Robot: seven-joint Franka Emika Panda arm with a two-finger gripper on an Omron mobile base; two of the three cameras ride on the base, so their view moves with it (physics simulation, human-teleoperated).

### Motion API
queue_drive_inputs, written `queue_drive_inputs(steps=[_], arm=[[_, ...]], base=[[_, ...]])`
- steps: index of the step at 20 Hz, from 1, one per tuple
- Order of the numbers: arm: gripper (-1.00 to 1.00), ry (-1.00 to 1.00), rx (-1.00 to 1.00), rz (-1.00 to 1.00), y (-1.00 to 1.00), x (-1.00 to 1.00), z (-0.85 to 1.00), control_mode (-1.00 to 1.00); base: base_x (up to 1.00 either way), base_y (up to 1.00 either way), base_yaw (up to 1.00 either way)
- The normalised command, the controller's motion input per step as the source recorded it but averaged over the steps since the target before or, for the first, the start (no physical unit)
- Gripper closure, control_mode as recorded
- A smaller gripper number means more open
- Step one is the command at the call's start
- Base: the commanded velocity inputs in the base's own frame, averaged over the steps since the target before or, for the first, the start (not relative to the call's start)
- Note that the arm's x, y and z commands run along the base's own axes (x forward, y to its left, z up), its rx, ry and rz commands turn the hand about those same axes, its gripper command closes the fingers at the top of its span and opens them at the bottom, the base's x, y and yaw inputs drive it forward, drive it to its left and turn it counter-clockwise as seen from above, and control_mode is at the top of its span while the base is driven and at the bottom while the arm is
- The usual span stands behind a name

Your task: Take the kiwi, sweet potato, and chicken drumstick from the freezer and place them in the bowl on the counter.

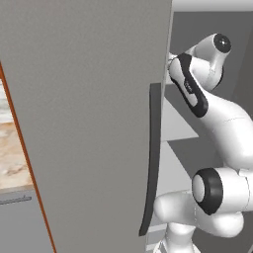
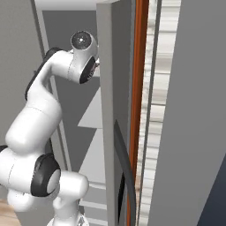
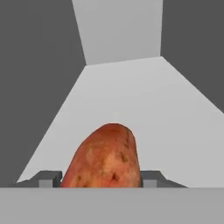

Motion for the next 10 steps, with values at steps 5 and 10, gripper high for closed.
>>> queue_drive_inputs(steps=[5,10], arm=[[1.0,0.01,-0.05,-0.04,0.07,-1.0,0.59,-1.0],[1.0,0.04,-0.05,-0.06,0.06,-1.0,0.43,-1.0]], base=[[0.0,0.0,0.0],[0.0,0.0,0.0]])
